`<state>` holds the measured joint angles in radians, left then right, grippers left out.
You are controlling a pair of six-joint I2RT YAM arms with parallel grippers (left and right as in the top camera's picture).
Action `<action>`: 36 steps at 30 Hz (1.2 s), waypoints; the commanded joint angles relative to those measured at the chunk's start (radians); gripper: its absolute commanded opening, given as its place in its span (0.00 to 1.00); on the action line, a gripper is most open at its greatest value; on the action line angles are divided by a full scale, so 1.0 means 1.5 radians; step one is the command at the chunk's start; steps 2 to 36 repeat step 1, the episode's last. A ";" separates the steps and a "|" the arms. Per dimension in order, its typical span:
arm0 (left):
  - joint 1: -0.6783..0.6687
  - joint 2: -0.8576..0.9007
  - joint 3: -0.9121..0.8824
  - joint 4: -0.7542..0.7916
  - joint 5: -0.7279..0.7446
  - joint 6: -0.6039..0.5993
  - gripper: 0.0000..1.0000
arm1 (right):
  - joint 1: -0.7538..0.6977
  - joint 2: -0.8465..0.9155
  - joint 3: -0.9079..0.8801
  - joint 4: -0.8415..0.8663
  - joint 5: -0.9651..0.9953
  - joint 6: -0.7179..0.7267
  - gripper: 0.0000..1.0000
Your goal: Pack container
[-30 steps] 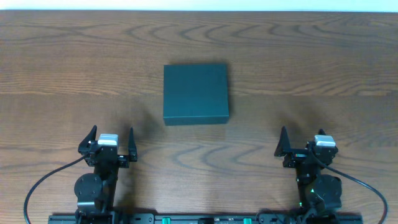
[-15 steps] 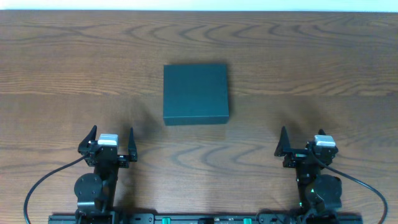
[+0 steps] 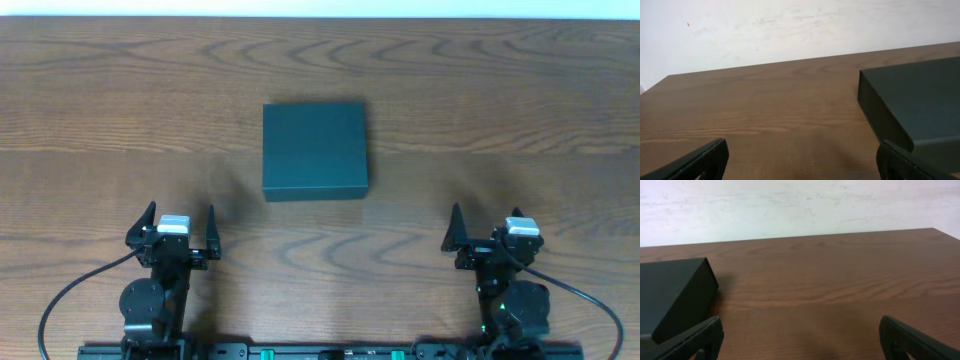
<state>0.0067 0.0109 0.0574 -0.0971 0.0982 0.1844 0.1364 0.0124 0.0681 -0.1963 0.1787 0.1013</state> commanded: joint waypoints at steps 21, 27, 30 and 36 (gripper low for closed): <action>0.005 -0.004 -0.022 -0.007 0.004 0.007 0.95 | -0.005 -0.004 -0.006 0.002 -0.002 -0.009 0.99; 0.005 -0.004 -0.022 -0.007 0.004 0.007 0.95 | -0.005 -0.004 -0.006 0.002 -0.002 -0.009 0.99; 0.005 -0.004 -0.022 -0.007 0.004 0.007 0.95 | -0.005 -0.004 -0.006 0.002 -0.002 -0.009 0.99; 0.005 -0.004 -0.022 -0.007 0.004 0.007 0.95 | -0.005 -0.004 -0.006 0.002 -0.002 -0.009 0.99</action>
